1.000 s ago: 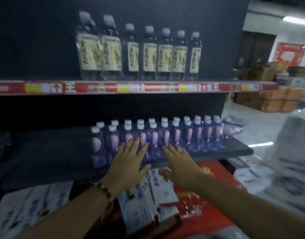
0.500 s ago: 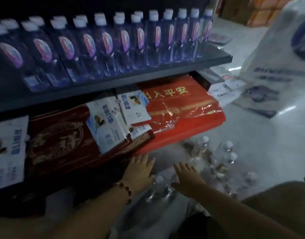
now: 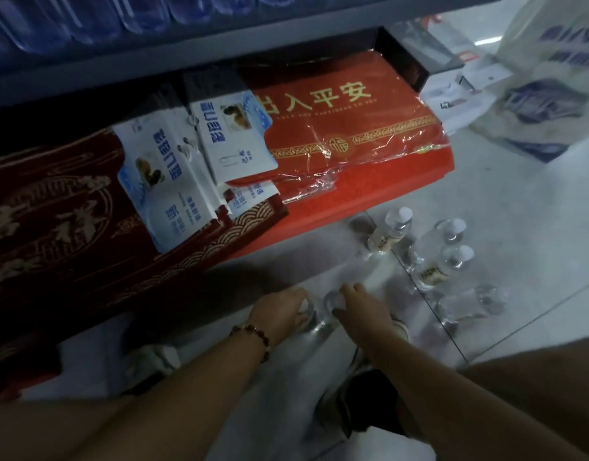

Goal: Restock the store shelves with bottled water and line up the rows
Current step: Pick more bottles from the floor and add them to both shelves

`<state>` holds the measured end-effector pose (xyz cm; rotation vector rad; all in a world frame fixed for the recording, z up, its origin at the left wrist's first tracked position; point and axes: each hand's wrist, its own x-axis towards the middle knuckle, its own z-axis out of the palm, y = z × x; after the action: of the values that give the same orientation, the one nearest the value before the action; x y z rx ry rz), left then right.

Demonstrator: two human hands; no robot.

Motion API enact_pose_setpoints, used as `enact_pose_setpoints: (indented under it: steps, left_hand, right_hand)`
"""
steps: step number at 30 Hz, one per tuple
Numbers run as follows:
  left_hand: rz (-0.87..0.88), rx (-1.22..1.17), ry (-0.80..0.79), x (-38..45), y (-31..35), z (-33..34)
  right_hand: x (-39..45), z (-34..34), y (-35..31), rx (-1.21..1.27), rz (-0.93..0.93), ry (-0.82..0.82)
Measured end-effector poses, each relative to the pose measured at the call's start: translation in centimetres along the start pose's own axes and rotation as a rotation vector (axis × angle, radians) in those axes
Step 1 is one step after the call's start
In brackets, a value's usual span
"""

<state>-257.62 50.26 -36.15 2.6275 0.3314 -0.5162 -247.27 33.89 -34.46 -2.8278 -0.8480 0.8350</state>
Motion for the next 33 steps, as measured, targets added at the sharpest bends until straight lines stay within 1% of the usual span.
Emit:
enact_pose_setpoints:
  steps: [2,4,7,9,12,14,15,16,18,20,21,23,24,26,28,30,33]
  left_hand:
    - [-0.036,-0.041,0.003,0.3,0.1,-0.5]
    - [-0.048,-0.007,-0.012,0.4,0.2,-1.6]
    - [-0.016,0.055,-0.032,-0.7,0.1,-4.6]
    - [0.036,0.143,-0.045,-2.2,0.2,-7.5]
    - [0.158,0.284,-0.019,-5.7,1.3,-13.5]
    - [0.199,0.285,0.048,-8.9,2.4,-17.8]
    - [0.197,0.251,0.087,-10.7,2.9,-19.7]
    - [0.184,0.179,0.127,-12.4,3.4,-21.2]
    - [0.141,-0.1,0.236,-15.2,3.9,-23.5]
    - [0.081,-0.418,0.437,-16.8,4.1,-25.0]
    - [0.046,-0.534,0.549,-17.2,4.1,-25.6]
    - [-0.026,-0.7,0.723,-17.6,4.2,-26.9]
    - [-0.053,-0.751,0.772,-17.8,4.4,-27.4]
    - [-0.083,-0.774,0.765,-18.0,4.5,-28.4]
    - [-0.093,-0.759,0.691,-18.0,4.1,-29.2]
    - [-0.062,-0.742,0.622,-18.1,3.9,-30.1]
    - [-0.029,-0.682,0.561,-18.1,4.5,-30.1]
  right_hand:
    - [0.4,-0.2,0.1,0.026,-0.007,0.001]
    - [0.6,-0.8,0.0,0.012,-0.031,0.007]
    - [0.0,-2.6,-0.6,0.048,-0.042,0.0]
    - [-0.8,-5.0,-1.7,0.058,-0.081,-0.011]
    - [-3.0,-10.4,-4.2,-0.045,-0.269,-0.044]
    - [-5.1,-14.8,-5.8,-0.053,-0.375,-0.039]
    - [-6.3,-17.0,-6.5,-0.018,-0.425,-0.024]
    - [-7.4,-19.2,-7.2,0.043,-0.463,-0.012]
    - [-9.7,-22.8,-8.5,0.265,-0.524,-0.018]
    - [-11.6,-24.8,-10.0,0.536,-0.618,-0.031]
    - [-12.1,-25.2,-10.7,0.659,-0.65,-0.015]
    - [-12.6,-25.4,-12.4,0.873,-0.694,0.02]
    - [-12.9,-25.5,-13.3,0.949,-0.7,0.038]
    - [-13.2,-25.7,-15.0,1.046,-0.7,0.066]
    - [-13.2,-26.0,-16.0,1.134,-0.71,0.086]
    - [-12.7,-26.1,-16.6,1.2,-0.71,0.101]
    - [-11.6,-25.7,-17.2,1.298,-0.682,0.139]
